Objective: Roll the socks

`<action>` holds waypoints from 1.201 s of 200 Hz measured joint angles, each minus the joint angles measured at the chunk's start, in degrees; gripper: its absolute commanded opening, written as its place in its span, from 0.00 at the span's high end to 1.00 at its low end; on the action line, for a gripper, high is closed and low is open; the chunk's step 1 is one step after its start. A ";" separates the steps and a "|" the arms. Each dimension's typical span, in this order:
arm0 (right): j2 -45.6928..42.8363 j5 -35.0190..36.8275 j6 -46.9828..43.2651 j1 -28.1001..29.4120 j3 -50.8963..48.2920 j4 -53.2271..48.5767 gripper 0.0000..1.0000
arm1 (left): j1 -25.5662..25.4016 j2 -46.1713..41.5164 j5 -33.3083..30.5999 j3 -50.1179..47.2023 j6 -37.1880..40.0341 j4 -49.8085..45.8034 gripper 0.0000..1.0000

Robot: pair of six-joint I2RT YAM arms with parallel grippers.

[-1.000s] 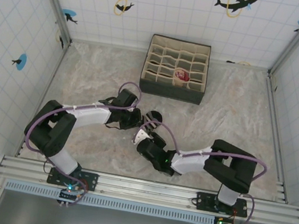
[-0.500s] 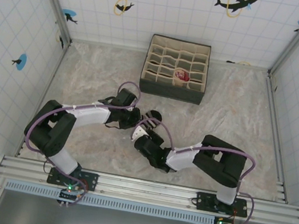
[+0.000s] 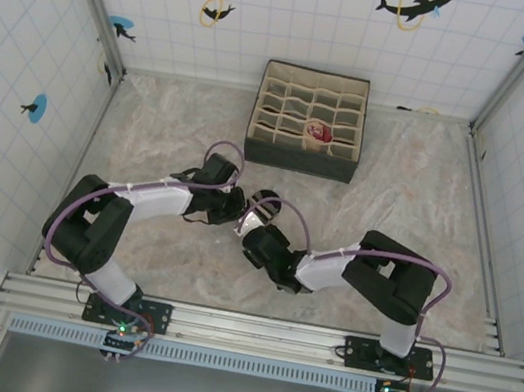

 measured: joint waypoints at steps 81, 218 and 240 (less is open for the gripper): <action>-0.28 -19.71 11.56 -10.05 3.23 -3.56 1.00 | 1.46 -3.06 0.04 -1.97 -1.68 1.25 0.28; 3.02 -57.27 33.03 -25.16 4.52 -1.99 1.00 | 1.22 -5.62 -1.40 -4.02 0.42 9.42 0.28; 3.52 -59.82 35.87 -25.88 5.64 -3.54 1.00 | 1.22 -4.48 -2.43 -4.11 0.20 11.19 0.29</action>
